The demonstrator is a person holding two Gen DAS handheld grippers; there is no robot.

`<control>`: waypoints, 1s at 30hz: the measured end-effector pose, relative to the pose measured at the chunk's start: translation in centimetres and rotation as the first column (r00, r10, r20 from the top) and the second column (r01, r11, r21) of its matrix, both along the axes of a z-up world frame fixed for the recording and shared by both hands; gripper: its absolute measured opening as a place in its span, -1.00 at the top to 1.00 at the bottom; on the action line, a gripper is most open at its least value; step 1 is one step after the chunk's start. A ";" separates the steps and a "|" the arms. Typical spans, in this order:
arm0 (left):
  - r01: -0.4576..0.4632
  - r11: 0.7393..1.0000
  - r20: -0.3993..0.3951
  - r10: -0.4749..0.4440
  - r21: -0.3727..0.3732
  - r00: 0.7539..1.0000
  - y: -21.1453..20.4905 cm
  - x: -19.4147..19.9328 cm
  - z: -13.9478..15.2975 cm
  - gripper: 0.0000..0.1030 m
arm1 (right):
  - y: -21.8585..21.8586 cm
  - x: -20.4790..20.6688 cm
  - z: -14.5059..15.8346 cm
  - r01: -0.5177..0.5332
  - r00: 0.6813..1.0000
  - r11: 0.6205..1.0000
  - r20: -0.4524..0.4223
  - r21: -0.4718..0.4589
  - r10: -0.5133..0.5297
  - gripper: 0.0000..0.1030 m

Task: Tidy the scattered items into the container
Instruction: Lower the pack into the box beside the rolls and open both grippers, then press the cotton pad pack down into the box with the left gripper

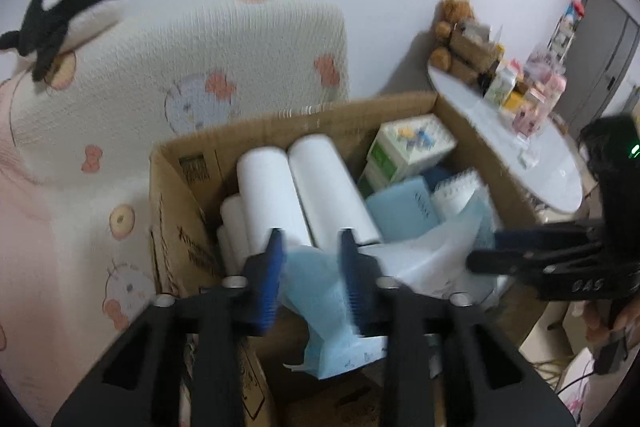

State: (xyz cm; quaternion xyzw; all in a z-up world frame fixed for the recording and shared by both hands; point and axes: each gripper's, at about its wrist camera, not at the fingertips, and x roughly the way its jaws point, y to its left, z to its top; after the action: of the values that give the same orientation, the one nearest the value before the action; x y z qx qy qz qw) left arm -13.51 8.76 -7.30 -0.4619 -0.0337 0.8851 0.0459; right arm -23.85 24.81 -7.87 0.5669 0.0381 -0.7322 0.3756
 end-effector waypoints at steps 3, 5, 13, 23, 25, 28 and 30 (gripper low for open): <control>0.017 0.999 0.075 -0.015 -0.033 0.997 0.2 0.4 -1.0 0.64 | -0.1 0.1 -0.1 -0.019 1.000 1.000 0.000 0.001 0.019 0.19; 0.037 0.999 0.122 -0.037 -0.001 0.992 0.3 1.0 -1.2 0.64 | -0.2 0.1 -0.3 -0.035 0.999 0.999 0.005 -0.002 0.035 0.19; 0.121 0.991 0.176 -0.108 -0.064 0.978 2.3 1.8 -2.7 0.64 | -0.7 0.7 -0.4 -0.071 0.997 0.997 -0.006 0.006 0.071 0.19; 0.153 0.988 0.233 -0.148 -0.006 0.961 2.1 1.9 -4.0 0.64 | -3.0 1.4 -0.1 -0.141 0.989 0.986 -0.034 0.088 0.145 0.19; 0.163 0.985 0.256 -0.171 0.053 0.951 1.8 2.1 -4.3 0.64 | -3.6 1.8 -0.3 -0.177 0.984 0.980 -0.010 0.088 0.179 0.22; 0.162 0.985 0.262 -0.172 0.060 0.950 1.5 2.3 -4.6 0.64 | -4.9 2.6 -1.0 -0.242 0.970 0.965 0.022 0.104 0.241 0.29; 0.154 0.987 0.248 -0.159 0.040 0.956 1.2 2.4 -4.4 0.64 | -5.7 3.1 -1.5 -0.273 0.962 0.954 0.033 0.127 0.271 0.32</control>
State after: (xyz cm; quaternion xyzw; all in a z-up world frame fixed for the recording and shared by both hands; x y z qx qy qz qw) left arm -11.14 9.96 -11.69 -0.5705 -0.0117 0.8130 0.1158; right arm -20.77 19.09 -9.39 0.5852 0.1607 -0.6650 0.4353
